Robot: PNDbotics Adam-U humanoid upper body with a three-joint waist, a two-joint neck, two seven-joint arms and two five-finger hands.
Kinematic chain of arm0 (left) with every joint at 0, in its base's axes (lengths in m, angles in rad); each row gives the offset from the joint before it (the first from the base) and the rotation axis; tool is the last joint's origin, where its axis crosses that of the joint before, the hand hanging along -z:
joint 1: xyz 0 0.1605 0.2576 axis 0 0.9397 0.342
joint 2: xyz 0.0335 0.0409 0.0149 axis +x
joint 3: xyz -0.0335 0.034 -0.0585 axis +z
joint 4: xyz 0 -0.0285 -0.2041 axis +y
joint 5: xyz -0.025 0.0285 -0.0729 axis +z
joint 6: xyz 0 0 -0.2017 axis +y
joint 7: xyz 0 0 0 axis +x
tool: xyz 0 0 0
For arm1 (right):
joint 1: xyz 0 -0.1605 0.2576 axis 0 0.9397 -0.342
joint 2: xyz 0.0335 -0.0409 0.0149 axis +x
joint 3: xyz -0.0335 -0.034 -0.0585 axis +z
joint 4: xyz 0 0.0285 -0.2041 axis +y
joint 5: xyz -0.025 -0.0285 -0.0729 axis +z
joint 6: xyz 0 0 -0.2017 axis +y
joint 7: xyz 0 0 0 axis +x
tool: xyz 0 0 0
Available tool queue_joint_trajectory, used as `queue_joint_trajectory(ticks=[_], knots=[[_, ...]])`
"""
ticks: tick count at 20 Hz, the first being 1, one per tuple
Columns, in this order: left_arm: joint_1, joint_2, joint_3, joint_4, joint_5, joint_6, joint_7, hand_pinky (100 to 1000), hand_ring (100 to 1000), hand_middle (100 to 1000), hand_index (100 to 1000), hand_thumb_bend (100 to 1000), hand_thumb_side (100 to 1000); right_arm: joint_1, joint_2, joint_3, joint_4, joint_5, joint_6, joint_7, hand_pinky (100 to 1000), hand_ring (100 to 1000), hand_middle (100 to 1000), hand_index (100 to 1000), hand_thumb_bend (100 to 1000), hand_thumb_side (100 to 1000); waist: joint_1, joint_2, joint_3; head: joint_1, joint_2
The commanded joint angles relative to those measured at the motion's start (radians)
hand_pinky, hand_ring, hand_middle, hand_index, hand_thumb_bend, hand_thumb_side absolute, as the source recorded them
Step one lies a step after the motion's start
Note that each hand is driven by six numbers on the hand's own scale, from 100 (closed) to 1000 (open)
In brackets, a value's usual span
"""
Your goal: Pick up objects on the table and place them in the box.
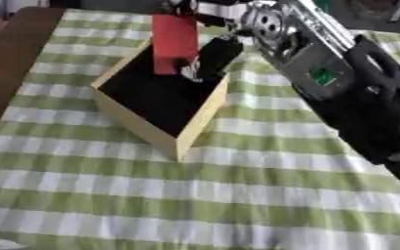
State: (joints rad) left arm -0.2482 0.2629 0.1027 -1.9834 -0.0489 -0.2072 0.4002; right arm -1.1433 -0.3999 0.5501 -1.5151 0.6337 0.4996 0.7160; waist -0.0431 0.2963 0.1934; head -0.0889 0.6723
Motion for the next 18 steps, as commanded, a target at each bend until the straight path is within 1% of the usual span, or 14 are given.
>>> queue_joint_trajectory(ticks=[1, 3, 5, 6, 9, 10, 14, 15, 16, 17, 18], knots=[[-0.011, 0.011, 0.0, -0.017, 0.004, -0.004, -0.004, 1000, 509, 483, 666, 124, 132, -0.017, -0.003, -0.006, 0.0, 0.009, 0.185, 0.191, 891, 951, 710, 852, 100, 200, 0.006, -0.016, 0.002, -0.001, -0.004], [-0.011, 0.011, 0.0, -0.017, 0.004, -0.004, -0.004, 1000, 509, 483, 666, 124, 132, -0.017, -0.003, -0.006, 0.001, 0.01, 0.183, 0.191, 891, 951, 710, 852, 100, 200, 0.006, -0.016, 0.002, -0.001, -0.004], [-0.011, 0.009, 0.0, -0.017, 0.004, -0.002, -0.005, 1000, 508, 481, 665, 120, 137, -0.007, 0.008, 0.007, 0.015, 0.014, 0.183, 0.191, 904, 965, 743, 874, 100, 190, 0.002, -0.011, 0.003, -0.003, -0.006], [-0.011, 0.007, 0.0, -0.017, 0.004, -0.001, -0.005, 1000, 508, 481, 665, 120, 137, -0.003, 0.017, 0.016, 0.032, 0.017, 0.178, 0.191, 905, 969, 752, 889, 100, 188, 0.001, -0.009, 0.004, -0.004, -0.007], [-0.011, 0.006, 0.0, -0.017, 0.005, 0.0, -0.006, 1000, 508, 481, 665, 120, 137, -0.001, 0.032, 0.021, 0.065, 0.024, 0.154, 0.191, 905, 969, 752, 889, 100, 188, 0.0, -0.008, 0.005, -0.004, -0.007], [-0.011, 0.005, 0.0, -0.017, 0.005, 0.0, -0.007, 1000, 508, 481, 665, 120, 136, -0.001, 0.036, 0.021, 0.07, 0.023, 0.146, 0.191, 920, 989, 803, 956, 100, 174, 0.0, -0.007, 0.006, -0.005, -0.007], [-0.011, 0.005, 0.0, -0.017, 0.005, 0.001, -0.007, 1000, 507, 481, 664, 121, 136, -0.005, 0.044, 0.019, 0.084, 0.012, 0.115, 0.191, 924, 994, 816, 971, 100, 162, -0.001, -0.007, 0.007, -0.005, -0.007], [-0.011, 0.005, 0.0, -0.017, 0.005, 0.001, -0.008, 1000, 507, 481, 664, 121, 136, -0.005, 0.045, 0.018, 0.087, 0.011, 0.111, 0.191, 936, 1000, 834, 977, 100, 222, -0.001, -0.007, 0.007, -0.005, -0.007], [-0.011, 0.004, 0.0, -0.017, 0.005, 0.001, -0.008, 1000, 507, 481, 664, 121, 137, -0.006, 0.047, 0.02, 0.085, 0.005, 0.103, 0.191, 939, 1000, 842, 982, 100, 264, -0.002, -0.006, 0.007, -0.005, -0.006], [-0.011, 0.004, 0.0, -0.017, 0.006, 0.002, -0.008, 1000, 507, 480, 664, 122, 137, -0.006, 0.047, 0.021, 0.085, -0.003, 0.093, 0.191, 953, 1000, 879, 1000, 100, 448, -0.003, -0.005, 0.006, -0.004, -0.005], [-0.011, 0.004, 0.0, -0.017, 0.006, 0.002, -0.009, 1000, 507, 480, 664, 122, 137, -0.006, 0.047, 0.023, 0.084, -0.011, 0.082, 0.191, 958, 1000, 891, 1000, 100, 541, -0.003, -0.005, 0.006, -0.004, -0.005]])
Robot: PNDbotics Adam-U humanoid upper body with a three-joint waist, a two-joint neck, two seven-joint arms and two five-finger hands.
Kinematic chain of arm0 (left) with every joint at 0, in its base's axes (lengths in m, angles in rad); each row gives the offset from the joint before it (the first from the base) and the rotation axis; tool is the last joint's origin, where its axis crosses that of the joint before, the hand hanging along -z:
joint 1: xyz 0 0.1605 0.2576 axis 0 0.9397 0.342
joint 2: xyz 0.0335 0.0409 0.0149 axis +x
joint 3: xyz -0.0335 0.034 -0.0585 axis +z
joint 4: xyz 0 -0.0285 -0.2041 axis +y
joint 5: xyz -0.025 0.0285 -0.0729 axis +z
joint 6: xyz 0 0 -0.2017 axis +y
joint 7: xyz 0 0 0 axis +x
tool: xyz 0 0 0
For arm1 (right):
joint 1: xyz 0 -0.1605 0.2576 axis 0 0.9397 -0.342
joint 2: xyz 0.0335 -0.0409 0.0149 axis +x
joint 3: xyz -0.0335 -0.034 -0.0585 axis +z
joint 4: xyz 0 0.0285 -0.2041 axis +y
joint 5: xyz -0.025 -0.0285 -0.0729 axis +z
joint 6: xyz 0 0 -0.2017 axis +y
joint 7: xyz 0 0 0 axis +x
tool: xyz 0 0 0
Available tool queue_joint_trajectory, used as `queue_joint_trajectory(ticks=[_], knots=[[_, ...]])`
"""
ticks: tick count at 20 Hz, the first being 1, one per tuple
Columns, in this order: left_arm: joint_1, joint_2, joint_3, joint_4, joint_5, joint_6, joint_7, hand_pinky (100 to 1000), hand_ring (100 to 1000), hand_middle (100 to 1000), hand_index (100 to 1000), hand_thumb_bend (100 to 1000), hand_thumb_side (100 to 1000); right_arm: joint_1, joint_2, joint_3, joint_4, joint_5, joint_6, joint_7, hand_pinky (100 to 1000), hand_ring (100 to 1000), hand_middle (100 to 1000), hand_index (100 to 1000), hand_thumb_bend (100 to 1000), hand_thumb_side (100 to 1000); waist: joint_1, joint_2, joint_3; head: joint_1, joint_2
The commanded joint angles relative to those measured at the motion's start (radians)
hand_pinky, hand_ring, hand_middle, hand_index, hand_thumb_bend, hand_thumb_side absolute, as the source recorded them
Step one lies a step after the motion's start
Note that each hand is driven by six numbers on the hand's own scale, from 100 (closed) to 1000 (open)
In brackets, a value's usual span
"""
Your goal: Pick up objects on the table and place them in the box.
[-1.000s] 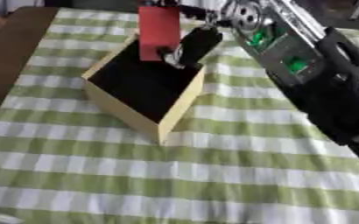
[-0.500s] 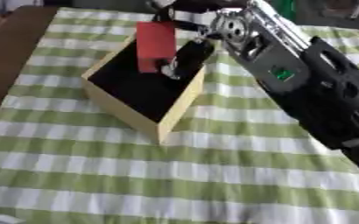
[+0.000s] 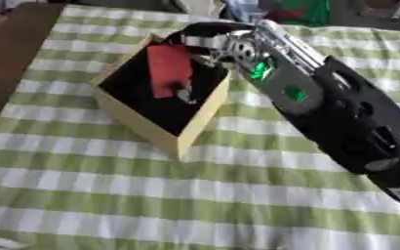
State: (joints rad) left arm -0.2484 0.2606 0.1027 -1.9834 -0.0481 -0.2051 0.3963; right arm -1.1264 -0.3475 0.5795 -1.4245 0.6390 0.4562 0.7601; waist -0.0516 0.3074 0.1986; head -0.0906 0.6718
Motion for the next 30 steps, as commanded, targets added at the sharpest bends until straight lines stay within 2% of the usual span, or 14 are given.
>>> queue_joint_trajectory(ticks=[1, 2, 4, 6, 12, 17, 19, 20, 21, 22, 26, 29, 30], knots=[[-0.011, 0.006, 0.0, -0.017, 0.005, 0.0, -0.006, 1000, 507, 480, 664, 122, 137, -0.023, -0.006, -0.005, -0.006, -0.022, 0.113, 0.147, 958, 1000, 891, 1000, 100, 541, 0.005, -0.016, 0.001, -0.002, -0.005], [-0.011, 0.006, 0.0, -0.017, 0.005, 0.001, -0.006, 1000, 507, 480, 664, 122, 136, -0.025, -0.007, -0.003, -0.004, -0.022, 0.1, 0.147, 968, 1000, 906, 1000, 100, 632, 0.004, -0.016, 0.001, -0.002, -0.005], [-0.011, 0.005, 0.0, -0.017, 0.006, 0.001, -0.005, 1000, 507, 480, 664, 124, 136, -0.028, -0.007, -0.003, 0.004, -0.009, 0.076, 0.147, 976, 1000, 916, 1000, 112, 716, 0.004, -0.016, 0.002, -0.003, -0.005], [-0.011, 0.005, 0.001, -0.017, 0.006, 0.001, -0.005, 1000, 507, 480, 665, 126, 135, -0.03, -0.006, -0.007, 0.013, 0.013, 0.057, 0.147, 984, 1000, 923, 1000, 138, 750, 0.004, -0.016, 0.002, -0.002, -0.005], [-0.011, 0.005, 0.001, -0.017, 0.006, 0.002, -0.004, 1000, 507, 480, 665, 131, 132, -0.031, -0.005, -0.022, 0.021, 0.059, 0.01, 0.147, 989, 1000, 918, 1000, 150, 740, 0.003, -0.019, 0.003, 0.0, -0.007], [-0.01, 0.006, 0.002, -0.017, 0.006, 0.003, -0.004, 1000, 508, 480, 665, 132, 131, -0.03, -0.008, -0.029, 0.02, 0.057, -0.001, 0.147, 992, 1000, 919, 1000, 142, 741, 0.004, -0.022, 0.003, 0.001, -0.007], [-0.011, 0.006, 0.002, -0.017, 0.006, 0.003, -0.004, 1000, 508, 480, 665, 134, 123, -0.03, -0.008, -0.028, 0.021, 0.049, -0.004, 0.147, 999, 1000, 938, 1000, 167, 676, 0.005, -0.023, 0.004, 0.001, -0.007], [-0.011, 0.006, 0.002, -0.017, 0.005, 0.003, -0.004, 1000, 508, 480, 665, 138, 111, -0.029, -0.007, -0.028, 0.022, 0.044, -0.006, 0.147, 1000, 1000, 944, 1000, 157, 455, 0.006, -0.023, 0.004, 0.001, -0.008], [-0.011, 0.006, 0.002, -0.017, 0.005, 0.003, -0.004, 1000, 508, 479, 665, 140, 106, -0.028, -0.005, -0.028, 0.024, 0.034, -0.007, 0.147, 1000, 1000, 946, 1000, 125, 320, 0.006, -0.023, 0.003, 0.002, -0.008], [-0.012, 0.006, 0.002, -0.017, 0.004, 0.003, -0.005, 1000, 508, 479, 665, 145, 100, -0.027, -0.004, -0.029, 0.026, 0.022, -0.005, 0.147, 1000, 1000, 937, 1000, 100, 100, 0.006, -0.023, 0.003, 0.003, -0.008], [-0.013, 0.006, 0.003, -0.017, 0.002, 0.002, -0.005, 1000, 508, 478, 665, 145, 100, -0.029, -0.008, -0.037, 0.02, -0.011, 0.033, 0.147, 1000, 1000, 922, 1000, 100, 133, 0.007, -0.023, 0.001, 0.004, -0.009], [-0.013, 0.007, 0.003, -0.017, 0.002, 0.002, -0.005, 1000, 508, 478, 665, 149, 102, -0.031, -0.01, -0.038, 0.001, -0.03, 0.057, 0.147, 995, 1000, 921, 1000, 100, 123, 0.007, -0.023, 0.001, 0.005, -0.01], [-0.014, 0.007, 0.003, -0.017, 0.002, 0.002, -0.005, 1000, 508, 478, 665, 149, 103, -0.033, -0.011, -0.035, -0.005, -0.033, 0.057, 0.146, 990, 1000, 928, 1000, 164, 501, 0.006, -0.024, 0.0, 0.005, -0.01]])
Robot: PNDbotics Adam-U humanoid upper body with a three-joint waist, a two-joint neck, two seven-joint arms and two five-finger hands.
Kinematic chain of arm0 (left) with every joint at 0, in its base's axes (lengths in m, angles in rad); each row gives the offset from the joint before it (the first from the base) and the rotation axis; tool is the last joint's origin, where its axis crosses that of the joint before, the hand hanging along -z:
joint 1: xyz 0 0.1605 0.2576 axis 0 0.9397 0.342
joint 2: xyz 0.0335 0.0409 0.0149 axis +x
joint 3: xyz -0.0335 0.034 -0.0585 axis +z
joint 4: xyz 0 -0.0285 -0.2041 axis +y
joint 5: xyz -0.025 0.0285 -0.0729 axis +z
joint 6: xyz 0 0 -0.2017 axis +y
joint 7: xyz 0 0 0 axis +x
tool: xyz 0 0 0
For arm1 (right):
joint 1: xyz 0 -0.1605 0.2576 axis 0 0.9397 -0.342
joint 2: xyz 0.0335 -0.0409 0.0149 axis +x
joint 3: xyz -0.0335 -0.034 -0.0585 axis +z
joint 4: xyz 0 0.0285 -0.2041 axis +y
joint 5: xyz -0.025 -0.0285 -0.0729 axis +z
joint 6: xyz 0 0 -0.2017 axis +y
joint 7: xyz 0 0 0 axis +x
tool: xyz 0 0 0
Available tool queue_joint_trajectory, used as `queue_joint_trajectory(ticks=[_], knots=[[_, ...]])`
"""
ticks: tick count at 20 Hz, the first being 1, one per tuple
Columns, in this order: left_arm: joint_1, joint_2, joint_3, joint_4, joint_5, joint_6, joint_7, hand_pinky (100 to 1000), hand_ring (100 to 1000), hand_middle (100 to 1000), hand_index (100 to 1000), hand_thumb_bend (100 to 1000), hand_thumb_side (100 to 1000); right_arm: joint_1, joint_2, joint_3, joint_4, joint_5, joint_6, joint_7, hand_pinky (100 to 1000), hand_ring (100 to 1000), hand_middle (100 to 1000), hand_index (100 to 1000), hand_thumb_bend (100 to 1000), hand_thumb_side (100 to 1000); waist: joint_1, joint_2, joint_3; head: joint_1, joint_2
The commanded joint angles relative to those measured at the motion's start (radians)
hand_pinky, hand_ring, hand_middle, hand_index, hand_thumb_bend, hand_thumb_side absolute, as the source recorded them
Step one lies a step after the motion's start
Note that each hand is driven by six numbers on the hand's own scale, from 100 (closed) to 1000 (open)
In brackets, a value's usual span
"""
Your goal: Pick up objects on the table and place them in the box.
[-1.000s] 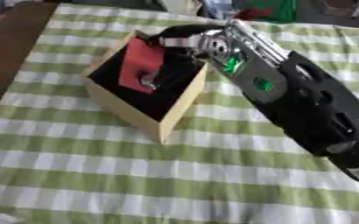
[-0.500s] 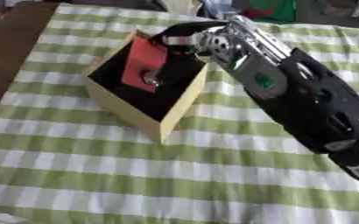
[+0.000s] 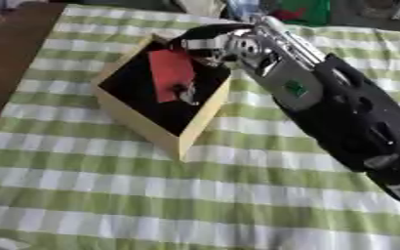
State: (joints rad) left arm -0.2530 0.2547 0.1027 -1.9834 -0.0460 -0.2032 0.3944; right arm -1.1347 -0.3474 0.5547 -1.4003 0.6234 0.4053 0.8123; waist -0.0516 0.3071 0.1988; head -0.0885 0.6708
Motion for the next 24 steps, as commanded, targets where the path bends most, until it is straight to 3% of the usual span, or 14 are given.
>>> queue_joint_trajectory(ticks=[1, 2, 5, 9, 14, 19, 22, 23, 24], knots=[[-0.009, 0.013, 0.003, -0.017, 0.0, 0.0, -0.003, 1000, 508, 478, 666, 149, 102, -0.027, -0.014, -0.008, -0.039, -0.013, 0.101, 0.089, 987, 1000, 929, 1000, 157, 594, 0.006, -0.024, 0.0, 0.004, -0.01], [-0.009, 0.014, 0.003, -0.017, -0.001, 0.0, -0.003, 1000, 507, 477, 666, 153, 100, -0.028, -0.018, -0.004, -0.047, -0.004, 0.09, 0.08, 989, 1000, 938, 1000, 170, 682, 0.006, -0.024, 0.0, 0.005, -0.011], [-0.009, 0.015, 0.003, -0.017, -0.003, -0.001, -0.005, 1000, 507, 477, 666, 160, 100, -0.033, -0.033, 0.018, -0.068, 0.039, 0.045, 0.053, 993, 1000, 949, 1000, 239, 690, 0.005, -0.025, -0.001, 0.007, -0.011], [-0.01, 0.016, 0.003, -0.017, -0.005, -0.002, -0.007, 1000, 507, 476, 666, 170, 100, -0.031, -0.048, 0.032, -0.065, 0.099, -0.016, 0.006, 987, 1000, 953, 1000, 321, 661, 0.004, -0.025, -0.002, 0.009, -0.012], [-0.008, 0.015, 0.004, -0.017, -0.008, -0.001, -0.007, 1000, 506, 475, 666, 175, 100, -0.015, -0.046, 0.024, -0.034, 0.182, -0.098, -0.006, 991, 1000, 963, 1000, 423, 524, 0.003, -0.025, -0.003, 0.01, -0.011], [-0.008, 0.015, 0.005, -0.017, -0.007, -0.001, -0.006, 1000, 506, 474, 667, 175, 100, -0.005, -0.037, 0.002, -0.023, 0.251, -0.172, -0.039, 999, 1000, 1000, 1000, 311, 653, 0.005, -0.024, -0.005, 0.01, -0.013], [-0.008, 0.015, 0.004, -0.017, -0.006, 0.0, -0.005, 1000, 506, 474, 666, 172, 100, 0.0, -0.031, -0.006, -0.003, 0.258, -0.188, -0.063, 994, 1000, 999, 1000, 279, 656, 0.006, -0.022, -0.004, 0.01, -0.013], [-0.008, 0.015, 0.004, -0.017, -0.006, -0.001, -0.005, 1000, 505, 474, 665, 169, 100, 0.002, -0.03, -0.011, -0.001, 0.254, -0.186, -0.069, 987, 1000, 977, 1000, 173, 659, 0.007, -0.021, -0.004, 0.01, -0.012], [-0.008, 0.015, 0.004, -0.017, -0.006, -0.001, -0.006, 1000, 505, 474, 665, 169, 100, 0.003, -0.031, -0.016, -0.004, 0.244, -0.181, -0.073, 987, 1000, 977, 1000, 173, 659, 0.007, -0.02, -0.005, 0.011, -0.012]])
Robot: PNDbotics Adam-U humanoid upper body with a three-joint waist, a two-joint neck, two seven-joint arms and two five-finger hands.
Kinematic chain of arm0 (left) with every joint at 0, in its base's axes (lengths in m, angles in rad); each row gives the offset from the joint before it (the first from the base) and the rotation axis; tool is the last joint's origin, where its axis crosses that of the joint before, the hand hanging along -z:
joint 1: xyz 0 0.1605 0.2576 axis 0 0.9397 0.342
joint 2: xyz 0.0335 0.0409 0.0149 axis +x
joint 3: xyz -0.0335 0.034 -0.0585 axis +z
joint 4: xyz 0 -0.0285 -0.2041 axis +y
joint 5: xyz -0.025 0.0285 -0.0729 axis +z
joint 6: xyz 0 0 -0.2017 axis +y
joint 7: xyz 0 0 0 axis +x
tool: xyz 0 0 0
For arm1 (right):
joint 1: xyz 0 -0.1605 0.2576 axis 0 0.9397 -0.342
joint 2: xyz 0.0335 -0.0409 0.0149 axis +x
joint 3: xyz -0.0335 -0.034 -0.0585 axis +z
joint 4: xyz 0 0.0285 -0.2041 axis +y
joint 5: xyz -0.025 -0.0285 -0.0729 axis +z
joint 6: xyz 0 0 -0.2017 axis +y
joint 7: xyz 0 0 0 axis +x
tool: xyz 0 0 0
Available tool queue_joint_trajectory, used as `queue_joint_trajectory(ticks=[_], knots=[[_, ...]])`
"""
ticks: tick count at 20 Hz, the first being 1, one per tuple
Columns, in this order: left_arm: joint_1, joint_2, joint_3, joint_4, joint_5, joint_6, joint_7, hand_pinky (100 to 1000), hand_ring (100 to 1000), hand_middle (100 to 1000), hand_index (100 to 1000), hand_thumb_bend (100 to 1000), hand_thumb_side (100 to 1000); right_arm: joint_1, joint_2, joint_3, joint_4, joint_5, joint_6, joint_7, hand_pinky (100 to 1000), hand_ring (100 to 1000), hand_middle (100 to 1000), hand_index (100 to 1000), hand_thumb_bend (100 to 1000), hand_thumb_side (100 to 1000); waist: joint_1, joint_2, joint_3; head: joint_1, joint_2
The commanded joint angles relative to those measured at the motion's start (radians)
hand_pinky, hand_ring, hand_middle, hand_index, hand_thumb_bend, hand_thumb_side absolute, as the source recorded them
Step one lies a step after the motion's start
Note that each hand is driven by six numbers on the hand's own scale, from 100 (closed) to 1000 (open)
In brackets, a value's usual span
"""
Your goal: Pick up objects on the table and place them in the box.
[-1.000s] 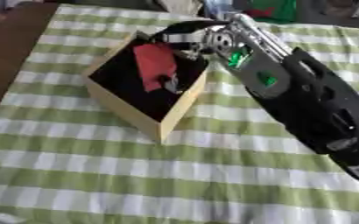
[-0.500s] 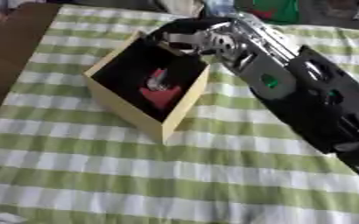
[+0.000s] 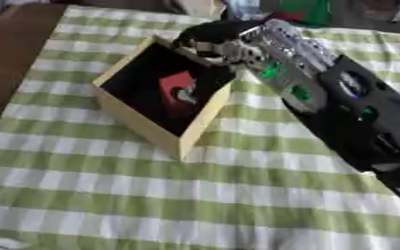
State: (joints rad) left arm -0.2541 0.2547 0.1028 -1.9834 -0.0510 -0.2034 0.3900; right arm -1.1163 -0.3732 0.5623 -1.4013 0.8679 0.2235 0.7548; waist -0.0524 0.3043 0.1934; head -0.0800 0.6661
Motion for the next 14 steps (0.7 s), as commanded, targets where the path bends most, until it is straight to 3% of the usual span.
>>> queue_joint_trajectory(ticks=[1, 6, 7, 8, 11, 13, 14], knots=[[-0.006, 0.015, 0.004, -0.017, -0.001, 0.0, -0.002, 1000, 505, 474, 664, 168, 100, -0.014, -0.007, -0.033, -0.012, -0.012, 0.009, -0.023, 977, 1000, 954, 1000, 100, 629, 0.008, -0.018, 0.0, 0.003, -0.006], [-0.004, 0.014, 0.006, -0.017, -0.001, 0.003, -0.003, 1000, 505, 474, 664, 167, 104, -0.011, -0.024, -0.117, -0.117, -0.086, 0.08, -0.078, 966, 1000, 911, 1000, 100, 548, 0.009, -0.02, -0.005, 0.008, -0.003], [-0.004, 0.014, 0.007, -0.017, -0.002, 0.003, -0.003, 1000, 505, 474, 663, 168, 103, -0.009, -0.032, -0.134, -0.141, -0.101, 0.095, -0.09, 961, 1000, 891, 1000, 100, 447, 0.01, -0.02, -0.005, 0.01, -0.003], [-0.004, 0.014, 0.007, -0.017, -0.002, 0.003, -0.003, 1000, 505, 474, 663, 168, 103, -0.006, -0.041, -0.152, -0.164, -0.116, 0.11, -0.103, 961, 1000, 879, 1000, 100, 405, 0.01, -0.021, -0.005, 0.011, -0.003], [-0.003, 0.014, 0.008, -0.017, -0.004, 0.004, -0.002, 1000, 506, 474, 663, 169, 104, 0.009, -0.067, -0.185, -0.222, -0.159, 0.153, -0.126, 956, 1000, 865, 1000, 100, 406, 0.011, -0.023, -0.006, 0.015, -0.003], [-0.002, 0.015, 0.009, -0.017, -0.005, 0.004, -0.001, 1000, 506, 475, 663, 171, 103, 0.024, -0.09, -0.2, -0.264, -0.188, 0.182, -0.137, 956, 1000, 862, 1000, 100, 279, 0.012, -0.024, -0.007, 0.019, -0.001], [-0.002, 0.015, 0.01, -0.017, -0.005, 0.004, 0.0, 1000, 506, 475, 663, 171, 103, 0.034, -0.107, -0.208, -0.287, -0.203, 0.198, -0.144, 956, 1000, 864, 1000, 100, 274, 0.013, -0.025, -0.008, 0.02, -0.001]])
